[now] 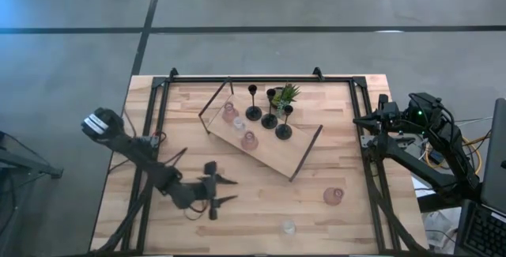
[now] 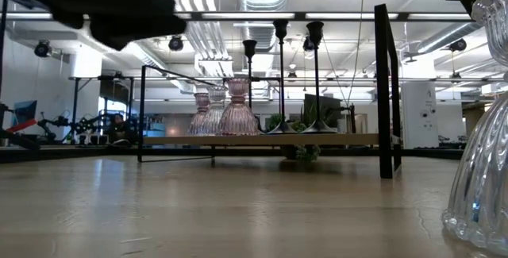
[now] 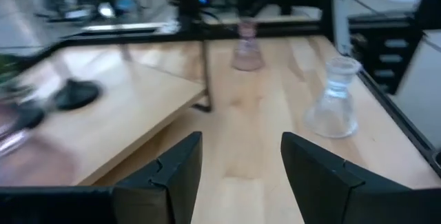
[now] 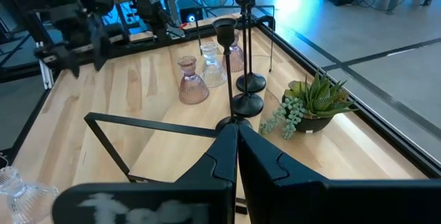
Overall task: Pick & Place candle stick holders
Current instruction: Put the transparent glass candle holder on the shelf
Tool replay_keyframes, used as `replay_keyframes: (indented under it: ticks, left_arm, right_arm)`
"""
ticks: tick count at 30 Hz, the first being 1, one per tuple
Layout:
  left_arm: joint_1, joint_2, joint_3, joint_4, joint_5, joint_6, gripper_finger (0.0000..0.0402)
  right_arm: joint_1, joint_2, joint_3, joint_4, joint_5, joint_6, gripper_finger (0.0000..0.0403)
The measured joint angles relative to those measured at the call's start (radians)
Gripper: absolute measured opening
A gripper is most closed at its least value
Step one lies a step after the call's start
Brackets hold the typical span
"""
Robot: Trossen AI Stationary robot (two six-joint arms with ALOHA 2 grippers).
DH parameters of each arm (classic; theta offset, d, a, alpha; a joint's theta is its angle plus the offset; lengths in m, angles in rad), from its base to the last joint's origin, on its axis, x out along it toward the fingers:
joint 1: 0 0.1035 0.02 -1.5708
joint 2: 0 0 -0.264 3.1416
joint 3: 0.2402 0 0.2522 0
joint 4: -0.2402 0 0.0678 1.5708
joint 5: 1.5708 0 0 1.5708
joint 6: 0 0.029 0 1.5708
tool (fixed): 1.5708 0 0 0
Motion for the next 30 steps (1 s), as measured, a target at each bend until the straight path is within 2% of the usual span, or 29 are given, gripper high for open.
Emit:
replay_keyframes:
  ticks: [4,9,17,25,30]
  left_arm:
    - [0.080,0.110,0.098,-0.001,0.163,0.054,0.0202]
    - [0.168,0.247,0.214,0.011,0.302,0.070,0.0202]
    - [0.194,0.376,0.344,0.013,0.401,0.136,0.0202]
    - [0.190,0.414,0.350,0.078,0.564,0.131,0.0202]
    - [0.187,0.452,0.358,0.141,0.591,0.122,0.0202]
  right_arm:
    - [0.000,0.000,0.000,0.000,0.000,0.000,0.0008]
    - [0.000,0.000,0.000,0.000,0.000,0.000,0.0008]
    - [0.000,0.000,0.000,0.000,0.000,0.000,0.0008]
    - [0.000,0.000,0.000,0.000,0.000,0.000,0.0008]
    - [0.000,0.000,0.000,0.000,0.000,0.000,0.0008]
